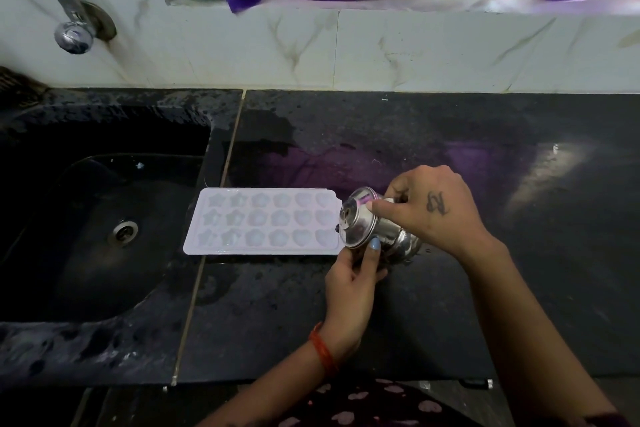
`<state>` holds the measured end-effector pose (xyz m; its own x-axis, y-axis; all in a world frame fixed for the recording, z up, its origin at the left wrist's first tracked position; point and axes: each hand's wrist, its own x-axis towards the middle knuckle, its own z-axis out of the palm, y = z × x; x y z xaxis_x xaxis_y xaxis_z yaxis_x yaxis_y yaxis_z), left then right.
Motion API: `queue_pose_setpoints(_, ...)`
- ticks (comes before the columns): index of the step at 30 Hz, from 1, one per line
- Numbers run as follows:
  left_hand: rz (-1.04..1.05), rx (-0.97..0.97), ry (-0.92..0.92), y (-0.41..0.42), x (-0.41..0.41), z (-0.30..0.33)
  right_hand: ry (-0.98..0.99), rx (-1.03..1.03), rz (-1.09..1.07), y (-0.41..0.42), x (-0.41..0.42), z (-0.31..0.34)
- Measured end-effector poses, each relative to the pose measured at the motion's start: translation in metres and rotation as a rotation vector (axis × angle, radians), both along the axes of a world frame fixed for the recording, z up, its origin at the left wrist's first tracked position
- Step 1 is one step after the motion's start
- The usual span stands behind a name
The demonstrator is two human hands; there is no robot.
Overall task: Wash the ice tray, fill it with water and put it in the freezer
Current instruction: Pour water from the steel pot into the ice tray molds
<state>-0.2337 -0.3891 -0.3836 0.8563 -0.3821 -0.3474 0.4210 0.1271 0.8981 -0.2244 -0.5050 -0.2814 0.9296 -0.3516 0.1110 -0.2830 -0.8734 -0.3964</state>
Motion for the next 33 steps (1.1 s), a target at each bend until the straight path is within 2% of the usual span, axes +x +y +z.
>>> queue_pose_setpoints(12,0.035,0.175,-0.129,0.021,0.016,0.001,-0.025,0.285,-0.055,0.002,0.002,-0.007)
queue_pose_setpoints(25,0.055,0.159,-0.172,0.070,0.064,0.017,-0.078,0.500,-0.057,0.036,0.041,-0.003)
queue_pose_setpoints(33,0.010,0.156,-0.247,0.100,0.124,0.027,-0.135,0.652,-0.050,0.049,0.089,-0.009)
